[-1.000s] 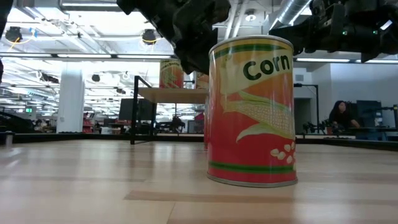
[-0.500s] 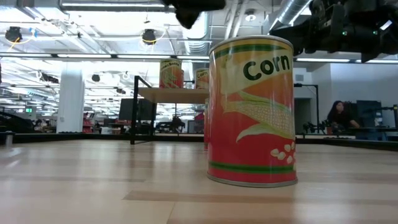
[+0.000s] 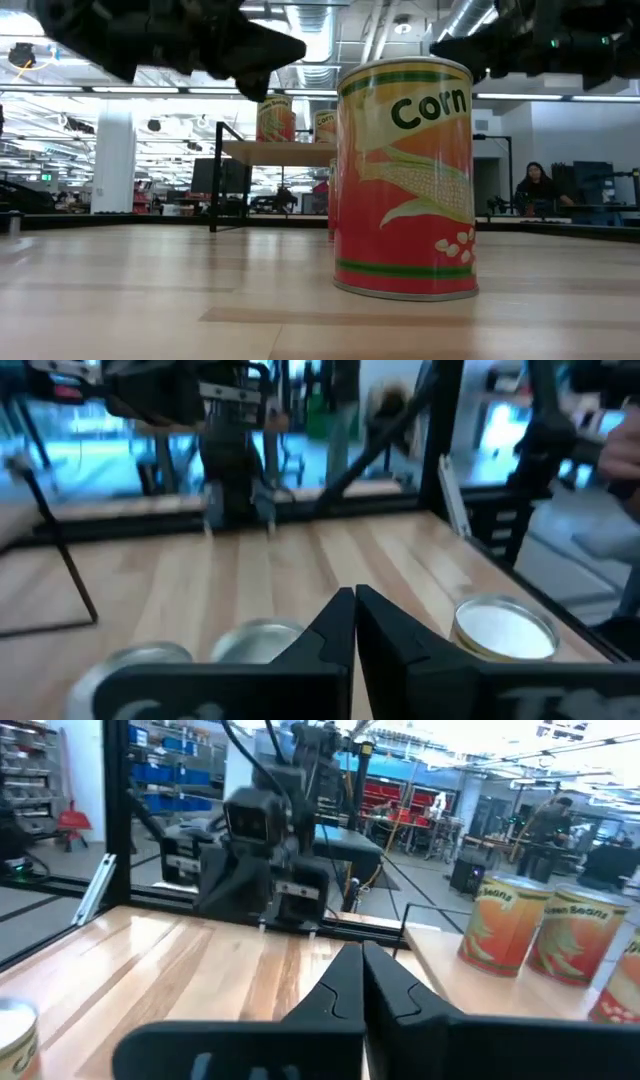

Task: Pick and place cans onto a shelf
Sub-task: Put the canned carrots on the shelf

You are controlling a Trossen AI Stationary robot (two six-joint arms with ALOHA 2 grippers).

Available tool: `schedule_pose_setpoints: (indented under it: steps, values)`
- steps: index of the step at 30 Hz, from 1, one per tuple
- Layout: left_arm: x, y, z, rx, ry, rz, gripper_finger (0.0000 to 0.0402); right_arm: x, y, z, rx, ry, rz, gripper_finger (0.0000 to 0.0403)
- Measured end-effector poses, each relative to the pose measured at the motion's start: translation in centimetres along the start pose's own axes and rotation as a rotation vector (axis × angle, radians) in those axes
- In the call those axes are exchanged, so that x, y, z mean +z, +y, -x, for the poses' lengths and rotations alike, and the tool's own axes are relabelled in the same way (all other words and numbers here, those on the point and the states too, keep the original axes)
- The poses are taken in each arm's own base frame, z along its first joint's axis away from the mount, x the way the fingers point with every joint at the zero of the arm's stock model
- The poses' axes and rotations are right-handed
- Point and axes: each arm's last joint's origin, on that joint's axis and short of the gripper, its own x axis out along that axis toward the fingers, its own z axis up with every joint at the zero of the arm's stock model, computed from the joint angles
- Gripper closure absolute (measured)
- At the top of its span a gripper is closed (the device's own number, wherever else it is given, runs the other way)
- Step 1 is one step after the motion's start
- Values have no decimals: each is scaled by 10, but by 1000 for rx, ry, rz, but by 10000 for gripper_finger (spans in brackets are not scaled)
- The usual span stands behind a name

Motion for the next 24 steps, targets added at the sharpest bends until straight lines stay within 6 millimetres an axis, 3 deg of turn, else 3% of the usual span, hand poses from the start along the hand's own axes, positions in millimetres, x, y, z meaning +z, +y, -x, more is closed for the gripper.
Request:
schedule_pose_setpoints:
  steps: [6, 12, 18, 24]
  values:
    - [-23, 27, 28, 0, -90, -19, 401, 25, 10, -19, 28, 100, 34, 396]
    - [-22, 56, 43, 19, -168, 12, 401, 41, 16, -46, 77, 273, -23, 395]
    - [-19, 66, 48, 17, -203, -34, 401, 25, 37, -72, 190, 425, 3, 388]
    - [-20, 68, 48, 37, -190, -61, 401, 9, 58, -85, 266, 509, 6, 373]
